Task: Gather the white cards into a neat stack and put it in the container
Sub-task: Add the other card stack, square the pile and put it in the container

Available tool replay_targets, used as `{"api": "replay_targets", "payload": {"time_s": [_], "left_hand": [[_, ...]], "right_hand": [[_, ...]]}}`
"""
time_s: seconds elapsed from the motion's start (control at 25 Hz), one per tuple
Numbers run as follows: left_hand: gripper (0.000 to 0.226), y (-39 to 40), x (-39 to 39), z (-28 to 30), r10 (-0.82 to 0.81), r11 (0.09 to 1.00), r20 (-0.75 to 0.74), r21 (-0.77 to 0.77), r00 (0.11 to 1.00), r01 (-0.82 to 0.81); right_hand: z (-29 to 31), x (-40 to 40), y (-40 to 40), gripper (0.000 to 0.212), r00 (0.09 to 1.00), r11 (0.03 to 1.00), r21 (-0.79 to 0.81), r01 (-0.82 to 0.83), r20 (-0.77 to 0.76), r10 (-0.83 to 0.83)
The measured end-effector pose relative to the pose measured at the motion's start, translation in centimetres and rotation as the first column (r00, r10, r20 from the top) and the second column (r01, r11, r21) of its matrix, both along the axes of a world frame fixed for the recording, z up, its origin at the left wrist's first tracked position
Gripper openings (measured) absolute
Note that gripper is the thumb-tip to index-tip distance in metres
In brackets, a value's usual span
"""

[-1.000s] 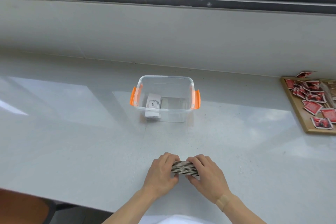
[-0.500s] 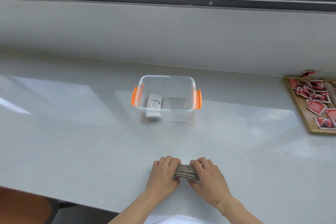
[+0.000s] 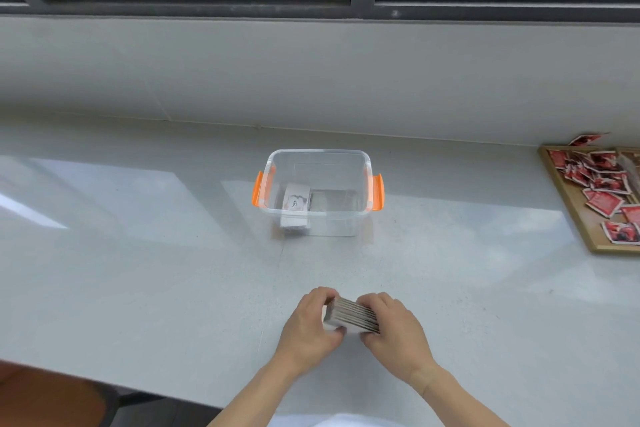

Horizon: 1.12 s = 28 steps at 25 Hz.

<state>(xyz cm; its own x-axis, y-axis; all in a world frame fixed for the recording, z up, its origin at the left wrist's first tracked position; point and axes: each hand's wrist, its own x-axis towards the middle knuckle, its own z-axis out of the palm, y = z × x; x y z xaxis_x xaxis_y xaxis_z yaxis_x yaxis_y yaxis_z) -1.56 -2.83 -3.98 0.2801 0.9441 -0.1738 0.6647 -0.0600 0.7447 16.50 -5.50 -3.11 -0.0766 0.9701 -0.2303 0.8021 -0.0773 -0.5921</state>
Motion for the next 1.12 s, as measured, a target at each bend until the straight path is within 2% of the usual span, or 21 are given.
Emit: {"api": "replay_targets", "payload": {"time_s": [0.08, 0.12, 0.2, 0.28, 0.44, 0.56, 0.68, 0.8, 0.96, 1.04, 1.12], "left_hand": [[0.044, 0.2, 0.4, 1.5, 0.025, 0.998, 0.154, 0.059, 0.988, -0.034], [0.045, 0.1, 0.9, 2.2, -0.004, 0.993, 0.168, 0.115, 0.986, -0.016], [0.051, -0.6, 1.8, 3.0, -0.078, 0.954, 0.042, 0.292, 0.996, 0.063], [0.059, -1.3, 2.4, 2.8, -0.109, 0.891, -0.08, 0.433, 0.991, 0.133], [0.066, -2.2, 2.7, 1.8, -0.145, 0.842, -0.213, 0.487, 0.966, 0.234], [0.072, -2.6, 2.3, 0.9, -0.183, 0.861, -0.344, 0.397, 0.921, 0.319], [0.078, -2.2, 2.1, 1.3, -0.196, 0.872, -0.433, 0.334, 0.88, 0.359], [0.085, -2.4, 2.0, 1.8, -0.17, 0.865, -0.402, 0.377, 0.9, 0.332], [0.09, -2.9, 2.0, 2.3, -0.139, 0.801, -0.181, 0.557, 0.974, 0.218], [0.088, -3.3, 1.9, 2.2, -0.197, 0.781, -0.24, 0.548, 0.951, 0.3], [0.083, -3.3, 1.9, 2.0, -0.287, 0.765, -0.395, 0.453, 0.873, 0.457]], "right_hand": [[0.5, -0.1, -0.2, 0.039, 0.938, 0.983, -0.113, 0.142, -0.3, -0.17], [0.6, -0.2, -0.3, 0.039, 0.893, 0.974, -0.138, 0.179, -0.394, -0.22], [0.6, -0.6, -0.6, 0.041, 0.833, 0.96, -0.14, 0.242, -0.478, -0.279], [0.6, -0.9, -0.8, 0.044, 0.822, 0.954, -0.109, 0.278, -0.487, -0.295], [0.2, -0.9, -0.8, 0.043, 0.857, 0.954, -0.097, 0.284, -0.42, -0.298], [-0.3, -1.0, -1.1, 0.043, 0.877, 0.949, -0.159, 0.272, -0.364, -0.312], [-0.3, -1.0, -1.0, 0.046, 0.889, 0.955, -0.139, 0.262, -0.351, -0.295], [-0.2, -0.9, -0.9, 0.043, 0.888, 0.961, -0.103, 0.256, -0.368, -0.276], [-0.4, -0.7, -0.8, 0.037, 0.891, 0.963, -0.1, 0.25, -0.366, -0.269], [-0.4, -0.7, -0.8, 0.036, 0.89, 0.964, -0.096, 0.247, -0.371, -0.265], [-0.3, -0.7, -0.7, 0.036, 0.877, 0.963, -0.099, 0.251, -0.397, -0.269]]}}
